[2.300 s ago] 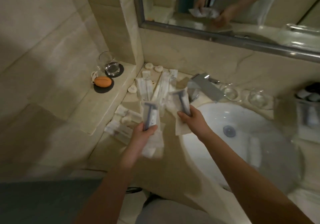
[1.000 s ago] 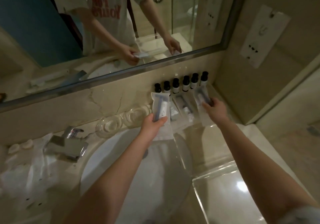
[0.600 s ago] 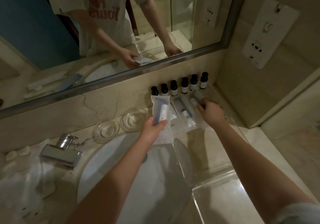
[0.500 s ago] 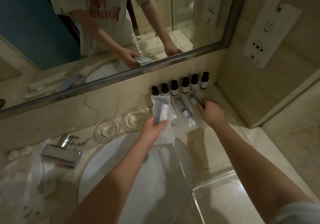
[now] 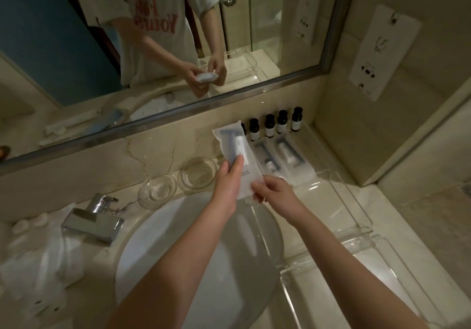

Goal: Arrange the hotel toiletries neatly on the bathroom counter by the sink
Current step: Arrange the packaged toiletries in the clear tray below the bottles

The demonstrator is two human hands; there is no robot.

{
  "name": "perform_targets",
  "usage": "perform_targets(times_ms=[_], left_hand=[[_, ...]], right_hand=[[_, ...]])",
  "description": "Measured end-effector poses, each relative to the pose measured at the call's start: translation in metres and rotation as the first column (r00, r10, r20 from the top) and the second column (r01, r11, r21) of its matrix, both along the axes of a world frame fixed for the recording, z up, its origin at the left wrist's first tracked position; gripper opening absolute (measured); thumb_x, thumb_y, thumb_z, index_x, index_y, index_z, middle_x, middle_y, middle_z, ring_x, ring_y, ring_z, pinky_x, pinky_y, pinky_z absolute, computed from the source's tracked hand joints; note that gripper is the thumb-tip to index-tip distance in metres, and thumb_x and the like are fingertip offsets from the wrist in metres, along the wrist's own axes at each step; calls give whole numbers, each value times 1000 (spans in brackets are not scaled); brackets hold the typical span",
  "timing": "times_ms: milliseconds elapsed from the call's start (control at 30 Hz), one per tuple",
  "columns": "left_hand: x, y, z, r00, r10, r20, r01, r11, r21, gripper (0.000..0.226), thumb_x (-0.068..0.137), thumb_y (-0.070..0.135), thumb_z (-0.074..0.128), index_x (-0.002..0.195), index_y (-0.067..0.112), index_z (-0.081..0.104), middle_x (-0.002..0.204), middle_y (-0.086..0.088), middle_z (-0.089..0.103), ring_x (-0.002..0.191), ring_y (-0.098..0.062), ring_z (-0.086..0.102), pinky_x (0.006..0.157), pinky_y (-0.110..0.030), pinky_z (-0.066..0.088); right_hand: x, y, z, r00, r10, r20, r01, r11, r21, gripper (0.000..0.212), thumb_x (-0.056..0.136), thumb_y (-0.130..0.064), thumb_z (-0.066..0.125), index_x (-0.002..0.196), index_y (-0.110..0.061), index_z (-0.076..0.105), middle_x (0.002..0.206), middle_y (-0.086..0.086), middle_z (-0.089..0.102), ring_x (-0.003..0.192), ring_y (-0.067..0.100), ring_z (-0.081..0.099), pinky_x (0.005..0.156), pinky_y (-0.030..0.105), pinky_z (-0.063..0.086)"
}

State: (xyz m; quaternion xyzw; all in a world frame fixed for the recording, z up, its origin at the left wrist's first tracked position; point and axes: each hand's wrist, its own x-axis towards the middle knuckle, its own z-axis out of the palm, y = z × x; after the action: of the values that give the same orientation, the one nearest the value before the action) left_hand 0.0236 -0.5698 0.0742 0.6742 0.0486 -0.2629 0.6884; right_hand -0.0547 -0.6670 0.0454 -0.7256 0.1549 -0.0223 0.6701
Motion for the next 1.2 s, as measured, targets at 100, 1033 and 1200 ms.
perform_targets(times_ms=[100,1033,1200], left_hand=[[8,2,11,1000,16,22,-15,998,-64,20,92,29,56,108,17,58,95,-3,65,90,-22,63,81,-40,51],[24,-59,-40,391,-920,2,237,102,966,74,94,51,39,151,24,2,160,-5,-13,147,-23,-16,120,-50,0],[18,-59,-50,350,-934,-72,242,16,970,76,93,53,40,151,27,-1,160,-4,-14,148,-20,-11,118,-50,1]], right_hand=[[-5,-6,-6,999,-27,-43,26,1000,-7,30,92,-10,56,63,-16,58,58,1,56,51,4,51,57,17,40],[22,-163,-6,808,-429,-405,172,828,-533,38,97,-33,40,119,-5,55,114,23,60,95,35,58,84,44,49],[27,-159,-20,816,-414,-404,127,809,-573,41,95,-36,42,127,-12,54,120,20,57,99,36,56,75,34,42]])
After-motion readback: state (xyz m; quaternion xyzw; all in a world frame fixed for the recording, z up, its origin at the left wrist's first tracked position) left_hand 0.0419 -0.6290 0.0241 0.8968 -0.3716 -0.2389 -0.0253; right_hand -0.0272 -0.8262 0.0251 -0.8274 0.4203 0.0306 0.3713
